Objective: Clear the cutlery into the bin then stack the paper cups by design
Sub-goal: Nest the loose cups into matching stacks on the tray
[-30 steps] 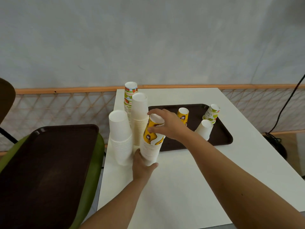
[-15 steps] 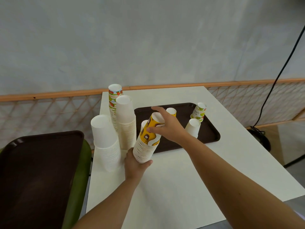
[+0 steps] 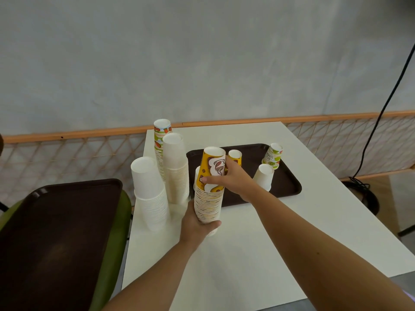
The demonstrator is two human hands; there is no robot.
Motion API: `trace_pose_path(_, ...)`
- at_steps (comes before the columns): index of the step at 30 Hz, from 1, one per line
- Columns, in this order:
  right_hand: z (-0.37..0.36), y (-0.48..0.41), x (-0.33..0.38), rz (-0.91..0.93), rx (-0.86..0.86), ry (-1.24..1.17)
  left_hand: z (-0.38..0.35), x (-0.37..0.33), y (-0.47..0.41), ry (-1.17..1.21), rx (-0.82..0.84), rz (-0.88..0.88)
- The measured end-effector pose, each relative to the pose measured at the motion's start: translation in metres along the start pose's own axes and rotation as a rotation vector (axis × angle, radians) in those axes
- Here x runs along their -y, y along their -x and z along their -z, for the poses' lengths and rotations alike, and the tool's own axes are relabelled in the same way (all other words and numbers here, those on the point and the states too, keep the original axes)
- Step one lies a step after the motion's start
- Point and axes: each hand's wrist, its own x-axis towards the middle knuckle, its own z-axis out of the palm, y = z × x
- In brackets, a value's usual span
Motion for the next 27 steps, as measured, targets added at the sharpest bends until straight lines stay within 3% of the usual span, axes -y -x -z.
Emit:
trace_pose_path(17, 0.093, 0.004, -0.002, 0.199, 0.212, 0.007, -0.078, -0.061, 0.029, 0.064, -0.125, 0.09)
trace_pose_path(27, 0.123, -0.005, 0.006, 0.272, 0.228, -0.079, -0.103, -0.075, 0.038, 0.105, -0.207, 0.117)
